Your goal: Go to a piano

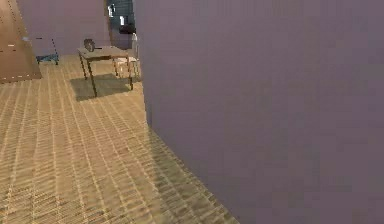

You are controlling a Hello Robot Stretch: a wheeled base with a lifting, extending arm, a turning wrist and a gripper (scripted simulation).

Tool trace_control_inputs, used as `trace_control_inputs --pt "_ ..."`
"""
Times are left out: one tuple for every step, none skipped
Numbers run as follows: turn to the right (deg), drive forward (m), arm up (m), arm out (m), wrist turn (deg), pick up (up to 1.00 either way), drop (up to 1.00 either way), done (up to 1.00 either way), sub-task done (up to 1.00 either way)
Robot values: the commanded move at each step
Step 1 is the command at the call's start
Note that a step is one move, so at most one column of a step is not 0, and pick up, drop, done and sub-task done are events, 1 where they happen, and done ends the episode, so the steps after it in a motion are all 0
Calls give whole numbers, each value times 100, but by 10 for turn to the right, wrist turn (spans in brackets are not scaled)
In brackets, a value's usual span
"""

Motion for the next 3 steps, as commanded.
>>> trace_control_inputs --pt "-240 0 0 0 0 0 0 0 0" --pt "0 100 0 0 0 0 0 0 0" --pt "0 100 0 0 0 0 0 0 0"
